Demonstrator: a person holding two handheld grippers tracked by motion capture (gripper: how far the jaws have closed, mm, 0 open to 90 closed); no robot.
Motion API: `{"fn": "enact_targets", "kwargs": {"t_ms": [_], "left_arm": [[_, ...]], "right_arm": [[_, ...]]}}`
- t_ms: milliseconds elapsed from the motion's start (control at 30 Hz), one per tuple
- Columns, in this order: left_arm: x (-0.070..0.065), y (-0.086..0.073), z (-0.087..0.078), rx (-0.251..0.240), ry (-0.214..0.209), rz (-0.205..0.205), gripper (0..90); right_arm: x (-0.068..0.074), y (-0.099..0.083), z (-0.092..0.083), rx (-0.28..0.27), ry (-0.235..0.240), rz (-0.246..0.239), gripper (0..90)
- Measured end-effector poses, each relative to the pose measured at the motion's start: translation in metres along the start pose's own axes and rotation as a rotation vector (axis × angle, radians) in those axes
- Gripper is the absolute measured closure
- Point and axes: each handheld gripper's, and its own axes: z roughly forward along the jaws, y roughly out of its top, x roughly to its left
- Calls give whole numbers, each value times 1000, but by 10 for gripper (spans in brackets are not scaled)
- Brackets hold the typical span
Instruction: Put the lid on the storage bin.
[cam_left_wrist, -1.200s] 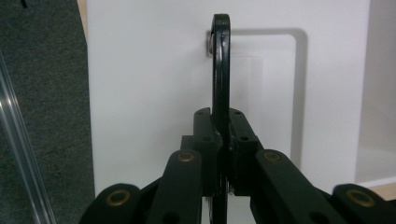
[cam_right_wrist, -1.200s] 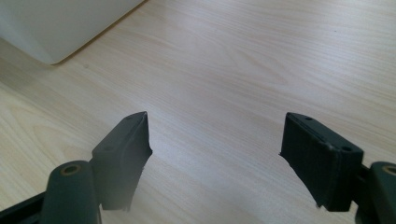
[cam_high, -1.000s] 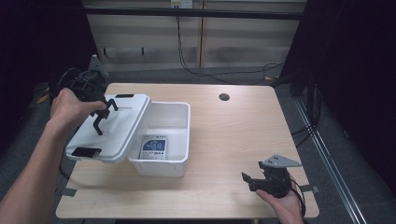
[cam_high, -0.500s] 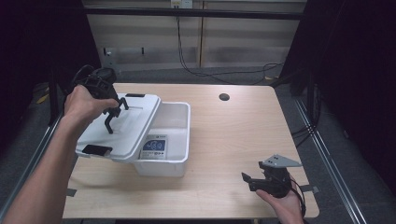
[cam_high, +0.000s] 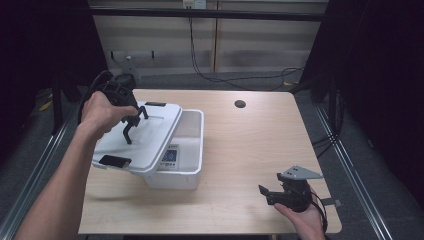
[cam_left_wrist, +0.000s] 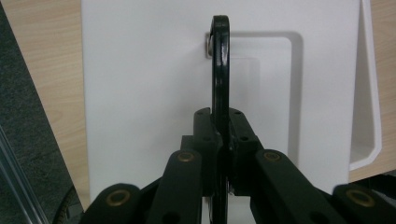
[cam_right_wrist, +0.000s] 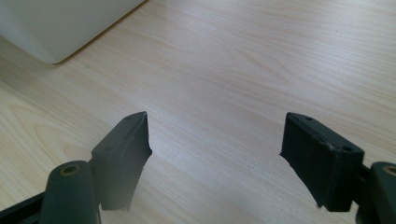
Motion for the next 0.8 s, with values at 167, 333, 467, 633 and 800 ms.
{"fn": "enact_targets", "kwargs": {"t_ms": [167,333,467,633,800], "left_arm": [[-7,3,4,10,-8,-4,847],[-16,7,9,9,-20,7,847],[-24,10,10,5,-13,4,847],[-34,14,12,-8,-16,-29,847],[-38,16,15,-28,-4,-92,847]], "right_arm": [[0,0,0,0,0,0,231],[0,0,0,1,0,0,231],[0,0,0,4,0,-4,231],[0,0,0,4,1,-3,230],[0,0,0,4,1,-5,230]]}}
